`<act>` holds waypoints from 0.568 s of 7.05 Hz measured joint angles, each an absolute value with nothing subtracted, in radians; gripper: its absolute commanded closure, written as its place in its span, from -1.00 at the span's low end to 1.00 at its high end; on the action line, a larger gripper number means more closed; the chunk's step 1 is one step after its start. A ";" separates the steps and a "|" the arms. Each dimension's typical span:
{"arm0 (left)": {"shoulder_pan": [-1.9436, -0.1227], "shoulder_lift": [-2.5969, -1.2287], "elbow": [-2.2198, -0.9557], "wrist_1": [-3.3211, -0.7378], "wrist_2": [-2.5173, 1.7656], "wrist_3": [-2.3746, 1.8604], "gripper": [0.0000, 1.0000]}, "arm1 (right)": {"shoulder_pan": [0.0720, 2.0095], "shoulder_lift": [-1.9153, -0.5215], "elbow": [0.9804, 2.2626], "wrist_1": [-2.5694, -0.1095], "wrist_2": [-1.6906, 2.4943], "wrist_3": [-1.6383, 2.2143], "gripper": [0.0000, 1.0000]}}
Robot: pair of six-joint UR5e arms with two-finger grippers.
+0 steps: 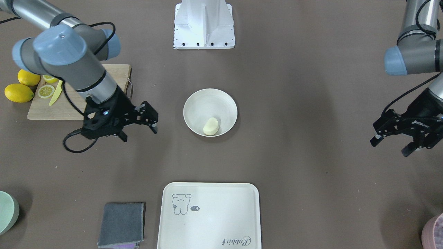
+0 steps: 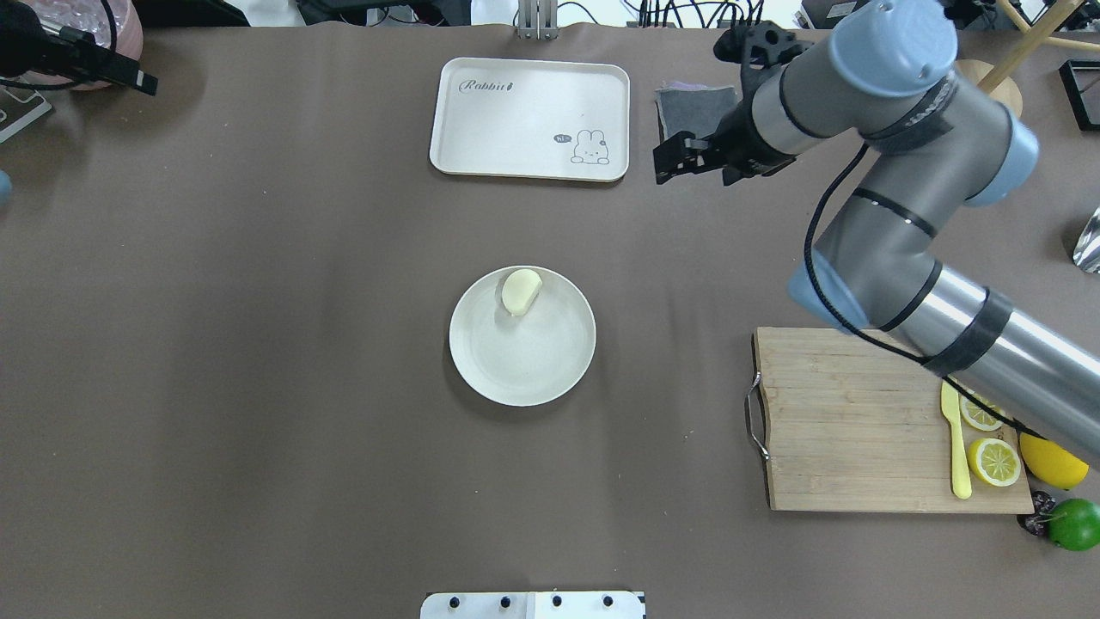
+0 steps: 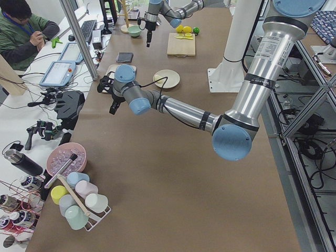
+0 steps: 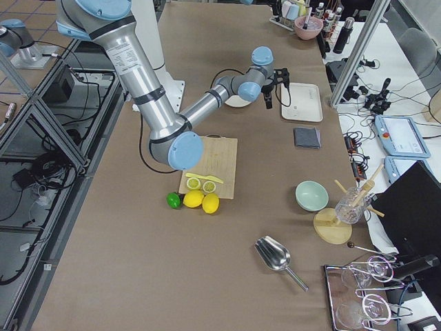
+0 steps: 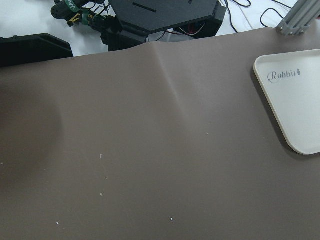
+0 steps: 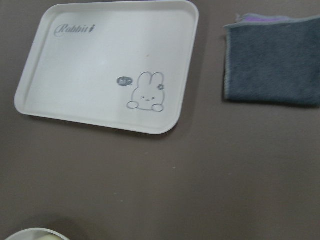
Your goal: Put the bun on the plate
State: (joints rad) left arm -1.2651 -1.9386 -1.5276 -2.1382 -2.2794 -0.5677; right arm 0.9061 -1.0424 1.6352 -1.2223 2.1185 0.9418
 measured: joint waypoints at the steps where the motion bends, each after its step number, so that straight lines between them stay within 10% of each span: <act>1: -1.328 -1.971 -1.501 -2.037 -2.311 -0.475 -0.96 | 0.997 -1.057 1.635 -1.306 2.186 0.830 -1.00; 4: -1.437 -1.997 -1.472 -1.851 -2.346 -0.323 -0.96 | 1.190 -1.132 1.604 -1.429 2.241 0.606 -1.00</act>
